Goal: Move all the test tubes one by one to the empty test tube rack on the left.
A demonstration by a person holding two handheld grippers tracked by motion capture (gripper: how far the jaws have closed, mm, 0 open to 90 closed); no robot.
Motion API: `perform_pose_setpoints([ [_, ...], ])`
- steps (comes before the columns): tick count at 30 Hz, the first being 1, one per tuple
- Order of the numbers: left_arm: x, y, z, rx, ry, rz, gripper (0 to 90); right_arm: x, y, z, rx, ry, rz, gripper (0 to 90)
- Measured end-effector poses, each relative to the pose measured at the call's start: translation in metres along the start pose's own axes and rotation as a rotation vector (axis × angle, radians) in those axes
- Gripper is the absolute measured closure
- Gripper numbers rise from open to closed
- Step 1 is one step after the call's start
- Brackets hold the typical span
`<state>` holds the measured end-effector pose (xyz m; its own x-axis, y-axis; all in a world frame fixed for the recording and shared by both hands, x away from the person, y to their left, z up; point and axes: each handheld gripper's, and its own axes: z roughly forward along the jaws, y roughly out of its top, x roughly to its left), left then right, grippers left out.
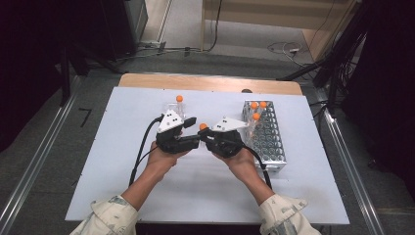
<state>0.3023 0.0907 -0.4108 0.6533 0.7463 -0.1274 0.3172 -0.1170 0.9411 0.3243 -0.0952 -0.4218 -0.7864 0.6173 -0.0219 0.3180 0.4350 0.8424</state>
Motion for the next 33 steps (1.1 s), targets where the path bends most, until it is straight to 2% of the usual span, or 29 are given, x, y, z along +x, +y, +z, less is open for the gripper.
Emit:
perform_pose_setpoints([
  [12,-0.004,-0.003,0.001,-0.003,-0.012,0.025,66.2,0.002,0.001,-0.001,-0.008,0.018,0.002,71.8],
  [20,-0.003,-0.002,0.001,-0.008,-0.010,0.031,69.3,0.002,0.001,-0.002,-0.012,0.024,0.006,70.8],
  [21,-0.003,-0.002,0.000,-0.010,-0.012,0.029,69.4,0.002,0.001,-0.002,-0.011,0.025,0.007,68.3],
  [25,0.002,0.001,-0.004,-0.028,-0.002,0.022,69.5,0.001,0.002,-0.002,-0.010,0.023,0.014,45.5],
  [29,0.013,0.008,-0.009,-0.042,0.036,0.001,69.5,-0.001,0.002,-0.003,0.001,0.009,0.023,33.5],
  [33,0.028,0.015,-0.013,-0.055,0.083,-0.030,69.5,-0.004,0.001,-0.004,0.011,-0.006,0.042,27.8],
])
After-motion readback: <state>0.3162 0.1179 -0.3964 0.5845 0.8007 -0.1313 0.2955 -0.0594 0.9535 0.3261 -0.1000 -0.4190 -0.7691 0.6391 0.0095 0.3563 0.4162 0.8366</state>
